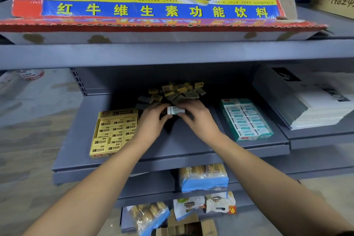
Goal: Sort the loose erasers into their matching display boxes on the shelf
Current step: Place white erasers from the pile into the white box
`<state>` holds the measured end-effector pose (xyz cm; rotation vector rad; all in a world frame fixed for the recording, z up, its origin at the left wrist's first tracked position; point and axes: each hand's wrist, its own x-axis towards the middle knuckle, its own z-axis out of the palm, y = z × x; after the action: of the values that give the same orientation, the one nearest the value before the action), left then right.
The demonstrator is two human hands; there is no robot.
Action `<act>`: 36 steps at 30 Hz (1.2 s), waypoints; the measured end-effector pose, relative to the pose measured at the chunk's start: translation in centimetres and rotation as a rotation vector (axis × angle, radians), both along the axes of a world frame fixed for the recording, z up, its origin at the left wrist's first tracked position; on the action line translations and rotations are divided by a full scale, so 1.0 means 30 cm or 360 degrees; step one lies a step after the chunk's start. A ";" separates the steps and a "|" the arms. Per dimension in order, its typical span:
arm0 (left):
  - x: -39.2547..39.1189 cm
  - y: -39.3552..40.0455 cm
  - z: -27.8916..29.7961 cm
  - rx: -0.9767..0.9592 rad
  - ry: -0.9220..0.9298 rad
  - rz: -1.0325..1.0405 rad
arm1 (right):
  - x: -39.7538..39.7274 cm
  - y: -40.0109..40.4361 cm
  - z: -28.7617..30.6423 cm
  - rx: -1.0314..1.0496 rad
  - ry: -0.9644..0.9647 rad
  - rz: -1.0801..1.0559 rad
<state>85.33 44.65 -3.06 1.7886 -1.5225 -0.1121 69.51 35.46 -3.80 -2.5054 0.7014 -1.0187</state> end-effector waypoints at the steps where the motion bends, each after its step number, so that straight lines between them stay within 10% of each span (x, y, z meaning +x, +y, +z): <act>1: -0.007 -0.007 -0.002 -0.0007 0.0006 -0.0021 | -0.006 -0.003 -0.005 -0.0134 0.0033 0.0021; 36: -0.361 -0.293 -0.058 0.0197 0.0070 -0.0239 | -0.465 -0.263 -0.012 0.0062 0.0438 -0.0607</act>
<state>74.49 35.85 -4.80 1.7529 -1.6482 -0.3234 55.54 27.58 -4.17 -2.5594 1.3066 -0.7664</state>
